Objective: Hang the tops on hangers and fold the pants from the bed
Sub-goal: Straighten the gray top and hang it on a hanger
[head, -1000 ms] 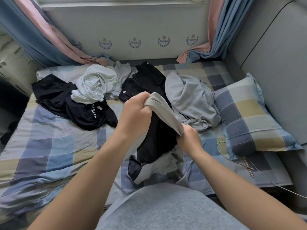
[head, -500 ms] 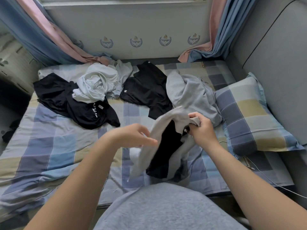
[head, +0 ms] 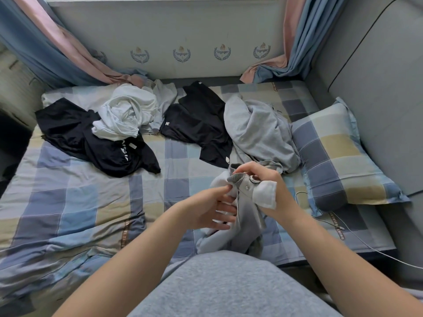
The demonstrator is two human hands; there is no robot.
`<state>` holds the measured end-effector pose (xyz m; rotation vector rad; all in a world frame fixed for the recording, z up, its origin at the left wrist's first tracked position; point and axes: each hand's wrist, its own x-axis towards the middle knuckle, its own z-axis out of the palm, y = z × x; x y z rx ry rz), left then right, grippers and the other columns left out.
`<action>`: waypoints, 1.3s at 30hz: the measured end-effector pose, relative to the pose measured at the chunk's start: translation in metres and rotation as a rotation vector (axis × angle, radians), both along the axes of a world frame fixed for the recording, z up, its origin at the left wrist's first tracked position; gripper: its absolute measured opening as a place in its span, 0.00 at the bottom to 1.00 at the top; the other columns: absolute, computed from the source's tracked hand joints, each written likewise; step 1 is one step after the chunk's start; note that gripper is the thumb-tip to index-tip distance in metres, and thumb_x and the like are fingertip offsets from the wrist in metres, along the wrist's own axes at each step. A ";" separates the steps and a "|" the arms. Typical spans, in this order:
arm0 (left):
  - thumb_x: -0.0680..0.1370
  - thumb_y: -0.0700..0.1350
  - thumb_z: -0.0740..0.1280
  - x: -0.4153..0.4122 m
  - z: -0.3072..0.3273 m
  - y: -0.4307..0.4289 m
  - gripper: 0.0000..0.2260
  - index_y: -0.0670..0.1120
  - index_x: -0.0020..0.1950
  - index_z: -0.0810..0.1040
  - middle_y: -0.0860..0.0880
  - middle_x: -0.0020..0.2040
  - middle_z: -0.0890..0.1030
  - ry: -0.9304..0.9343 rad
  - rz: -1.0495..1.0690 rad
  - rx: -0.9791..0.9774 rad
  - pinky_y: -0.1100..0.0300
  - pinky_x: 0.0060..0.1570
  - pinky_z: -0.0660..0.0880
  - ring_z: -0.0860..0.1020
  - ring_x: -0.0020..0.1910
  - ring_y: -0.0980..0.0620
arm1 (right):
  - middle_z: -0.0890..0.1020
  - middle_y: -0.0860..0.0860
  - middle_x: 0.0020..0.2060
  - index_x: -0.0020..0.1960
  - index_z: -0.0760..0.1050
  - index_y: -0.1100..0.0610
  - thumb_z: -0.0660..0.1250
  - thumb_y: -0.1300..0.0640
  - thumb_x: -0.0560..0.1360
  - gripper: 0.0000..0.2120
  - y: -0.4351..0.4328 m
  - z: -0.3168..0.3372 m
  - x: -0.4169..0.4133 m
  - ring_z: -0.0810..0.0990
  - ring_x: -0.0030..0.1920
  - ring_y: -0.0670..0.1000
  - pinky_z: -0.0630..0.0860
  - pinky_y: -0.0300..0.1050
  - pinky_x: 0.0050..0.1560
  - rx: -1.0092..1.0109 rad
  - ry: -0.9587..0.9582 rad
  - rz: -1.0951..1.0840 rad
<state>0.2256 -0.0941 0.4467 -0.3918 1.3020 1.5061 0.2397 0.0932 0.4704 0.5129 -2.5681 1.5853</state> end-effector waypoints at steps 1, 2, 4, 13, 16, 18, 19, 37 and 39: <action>0.81 0.63 0.61 0.000 0.000 0.001 0.22 0.43 0.52 0.76 0.46 0.43 0.80 -0.022 0.049 0.043 0.49 0.52 0.77 0.81 0.43 0.46 | 0.83 0.52 0.40 0.50 0.80 0.59 0.75 0.68 0.72 0.10 0.001 0.001 0.001 0.80 0.40 0.51 0.75 0.38 0.49 0.005 0.005 -0.019; 0.80 0.64 0.60 -0.001 -0.001 0.002 0.24 0.43 0.51 0.77 0.46 0.43 0.80 -0.048 0.108 0.086 0.50 0.52 0.77 0.80 0.43 0.46 | 0.82 0.52 0.39 0.49 0.80 0.60 0.76 0.68 0.71 0.09 0.001 0.002 0.003 0.80 0.39 0.51 0.75 0.40 0.46 0.027 0.021 -0.027; 0.78 0.69 0.60 -0.003 0.001 0.002 0.28 0.43 0.50 0.80 0.46 0.44 0.81 -0.085 0.191 0.154 0.52 0.51 0.77 0.80 0.43 0.47 | 0.80 0.52 0.38 0.45 0.79 0.62 0.76 0.65 0.70 0.07 -0.002 0.003 0.006 0.78 0.38 0.51 0.74 0.45 0.40 0.078 0.060 -0.026; 0.86 0.44 0.56 -0.026 0.011 0.002 0.12 0.40 0.51 0.76 0.43 0.42 0.81 0.147 0.797 0.211 0.57 0.42 0.80 0.80 0.39 0.49 | 0.77 0.42 0.38 0.48 0.75 0.50 0.74 0.60 0.71 0.11 -0.007 -0.008 0.011 0.75 0.40 0.44 0.74 0.44 0.44 0.279 -0.240 0.028; 0.86 0.44 0.54 -0.032 0.024 -0.010 0.13 0.40 0.53 0.76 0.43 0.43 0.83 0.222 0.810 0.287 0.53 0.48 0.80 0.82 0.41 0.48 | 0.83 0.41 0.44 0.52 0.79 0.47 0.74 0.45 0.72 0.12 -0.004 -0.011 0.016 0.81 0.49 0.39 0.75 0.33 0.52 0.157 -0.496 0.188; 0.87 0.44 0.53 -0.031 0.037 -0.013 0.15 0.39 0.56 0.78 0.42 0.44 0.84 0.287 0.740 0.244 0.55 0.41 0.82 0.84 0.41 0.48 | 0.85 0.44 0.45 0.51 0.80 0.48 0.73 0.45 0.73 0.10 -0.005 -0.013 0.016 0.83 0.48 0.44 0.79 0.40 0.53 0.038 -0.508 0.088; 0.86 0.44 0.54 -0.030 0.042 -0.013 0.16 0.38 0.58 0.78 0.41 0.44 0.84 0.315 0.703 0.211 0.56 0.39 0.82 0.84 0.41 0.48 | 0.85 0.45 0.46 0.53 0.80 0.49 0.73 0.49 0.74 0.09 -0.004 -0.016 0.013 0.83 0.49 0.46 0.79 0.43 0.53 0.032 -0.464 -0.002; 0.72 0.37 0.74 -0.019 0.040 -0.030 0.18 0.40 0.58 0.71 0.36 0.53 0.81 0.716 0.346 -0.398 0.44 0.50 0.80 0.81 0.46 0.43 | 0.80 0.54 0.38 0.42 0.76 0.56 0.58 0.71 0.74 0.13 0.013 -0.082 -0.010 0.76 0.43 0.56 0.70 0.49 0.43 0.171 -0.565 -0.440; 0.73 0.38 0.70 -0.016 0.024 -0.033 0.19 0.49 0.61 0.68 0.43 0.48 0.81 0.796 0.259 -0.602 0.46 0.45 0.79 0.81 0.43 0.45 | 0.78 0.54 0.38 0.45 0.78 0.57 0.56 0.73 0.74 0.16 0.014 -0.062 -0.015 0.73 0.40 0.52 0.68 0.46 0.42 -0.013 -0.506 -0.480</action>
